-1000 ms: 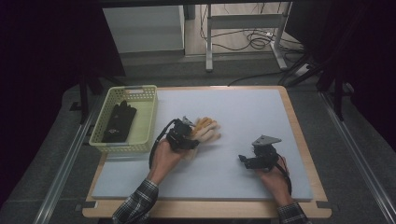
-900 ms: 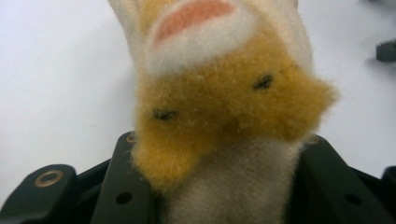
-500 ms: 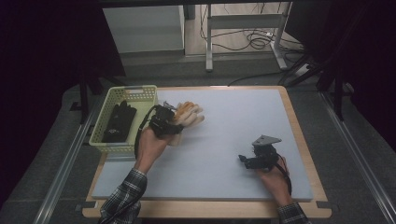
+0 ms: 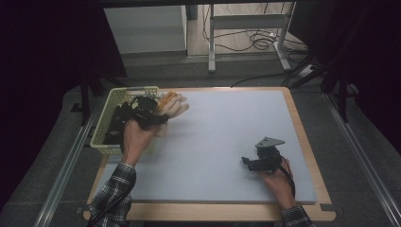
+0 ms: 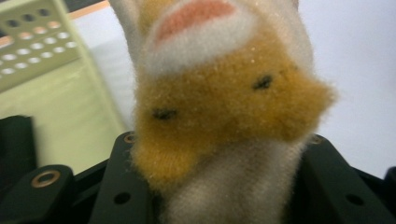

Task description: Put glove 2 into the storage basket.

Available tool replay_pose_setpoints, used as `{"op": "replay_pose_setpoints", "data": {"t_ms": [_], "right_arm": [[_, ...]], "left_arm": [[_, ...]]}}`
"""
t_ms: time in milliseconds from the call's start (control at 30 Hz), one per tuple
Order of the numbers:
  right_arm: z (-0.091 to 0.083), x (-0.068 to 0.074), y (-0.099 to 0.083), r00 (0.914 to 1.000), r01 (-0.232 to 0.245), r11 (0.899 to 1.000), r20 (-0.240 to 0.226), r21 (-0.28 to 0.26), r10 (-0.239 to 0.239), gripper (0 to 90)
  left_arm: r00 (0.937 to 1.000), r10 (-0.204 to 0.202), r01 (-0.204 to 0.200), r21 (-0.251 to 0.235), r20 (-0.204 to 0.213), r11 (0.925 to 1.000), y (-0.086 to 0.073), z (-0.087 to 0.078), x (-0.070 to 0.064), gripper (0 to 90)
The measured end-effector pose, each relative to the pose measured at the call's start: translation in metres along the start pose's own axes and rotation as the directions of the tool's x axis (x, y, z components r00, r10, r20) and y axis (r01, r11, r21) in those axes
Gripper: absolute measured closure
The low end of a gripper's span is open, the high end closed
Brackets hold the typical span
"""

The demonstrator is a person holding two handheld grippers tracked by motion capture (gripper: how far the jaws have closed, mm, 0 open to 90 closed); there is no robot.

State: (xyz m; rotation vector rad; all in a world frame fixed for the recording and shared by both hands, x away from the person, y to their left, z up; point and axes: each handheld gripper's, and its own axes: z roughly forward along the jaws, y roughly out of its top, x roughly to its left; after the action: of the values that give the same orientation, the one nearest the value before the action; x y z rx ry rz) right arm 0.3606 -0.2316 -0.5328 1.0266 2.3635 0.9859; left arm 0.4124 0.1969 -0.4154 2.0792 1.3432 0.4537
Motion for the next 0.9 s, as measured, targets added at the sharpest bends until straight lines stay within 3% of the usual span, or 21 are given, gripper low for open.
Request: {"op": "replay_pose_setpoints", "data": {"t_ms": [200,367,500,733,900], "right_arm": [[0.0,0.0,0.0,1.0,0.0,1.0,0.0,0.0,0.0,19.1],[0.0,0.0,0.0,1.0,0.0,1.0,0.0,0.0,0.0,19.1],[0.0,0.0,0.0,1.0,0.0,1.0,0.0,-0.001,0.0,19.1],[0.0,0.0,0.0,1.0,0.0,1.0,0.0,0.0,0.0,19.1],[0.0,0.0,0.0,1.0,0.0,1.0,0.0,-0.001,0.0,19.1]], "left_arm": [[0.9983,-0.041,0.041,-0.005,-0.042,0.9992,-0.003,-0.008,0.025,56.9],[0.9929,-0.086,0.085,-0.013,-0.082,0.9963,-0.006,-0.013,0.048,56.6],[0.9859,-0.118,0.118,-0.008,-0.118,0.9929,-0.011,-0.013,0.066,56.3],[0.9646,-0.183,0.188,0.011,-0.19,0.982,-0.023,-0.002,0.095,55.9],[0.9591,-0.193,0.209,0.058,-0.207,0.9763,-0.029,0.013,0.106,55.5]]}}
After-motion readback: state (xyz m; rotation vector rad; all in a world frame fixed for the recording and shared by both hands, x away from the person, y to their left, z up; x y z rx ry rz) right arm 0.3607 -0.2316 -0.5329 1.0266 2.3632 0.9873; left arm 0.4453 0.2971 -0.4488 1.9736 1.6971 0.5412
